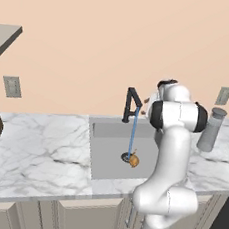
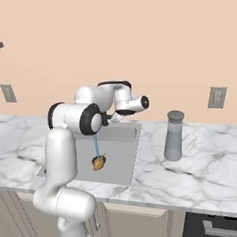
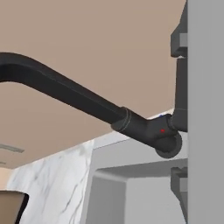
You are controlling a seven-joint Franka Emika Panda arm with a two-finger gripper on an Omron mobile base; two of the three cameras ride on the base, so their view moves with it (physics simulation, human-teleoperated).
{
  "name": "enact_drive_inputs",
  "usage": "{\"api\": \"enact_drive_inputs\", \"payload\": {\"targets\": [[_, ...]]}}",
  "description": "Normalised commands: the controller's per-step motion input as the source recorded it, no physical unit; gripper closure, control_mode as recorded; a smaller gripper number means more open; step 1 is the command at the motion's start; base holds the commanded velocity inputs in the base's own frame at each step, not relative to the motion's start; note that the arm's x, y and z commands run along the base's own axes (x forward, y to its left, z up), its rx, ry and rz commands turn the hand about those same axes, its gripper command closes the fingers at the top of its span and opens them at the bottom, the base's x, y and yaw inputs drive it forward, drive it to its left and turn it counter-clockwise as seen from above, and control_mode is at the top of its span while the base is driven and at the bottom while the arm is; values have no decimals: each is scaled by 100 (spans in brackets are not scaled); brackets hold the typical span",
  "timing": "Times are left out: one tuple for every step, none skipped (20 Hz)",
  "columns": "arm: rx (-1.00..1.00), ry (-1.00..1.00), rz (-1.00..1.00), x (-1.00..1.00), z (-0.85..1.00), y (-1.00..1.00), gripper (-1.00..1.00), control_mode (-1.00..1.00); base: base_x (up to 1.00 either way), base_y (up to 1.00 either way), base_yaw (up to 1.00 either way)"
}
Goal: Turn on the sink faucet. Then move the onion from the counter to the sink. Turn off the sink. Move the vegetable from the sink to the pot next to the stove. Finally move the pot to the front right burner.
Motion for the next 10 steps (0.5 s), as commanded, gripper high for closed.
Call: {"api": "enact_drive_inputs", "payload": {"targets": [[-2,0,4,24,-19,0,-100,-100,0,0,0],[-3,0,4,27,-22,0,-100,-100,0,0,0],[-3,0,4,25,-20,1,-100,-100,0,0,0],[-3,0,4,26,-21,1,-100,-100,0,0,0],[-3,0,4,26,-21,1,-100,-100,0,0,0],[-3,0,4,25,-21,0,-100,-100,0,0,0],[-3,0,4,25,-21,0,-100,-100,0,0,0],[-3,0,4,23,-21,0,-100,-100,0,0,0],[-3,0,4,23,-20,0,-100,-100,0,0,0],[-4,0,3,23,-21,1,-100,-100,0,0,0]]}}
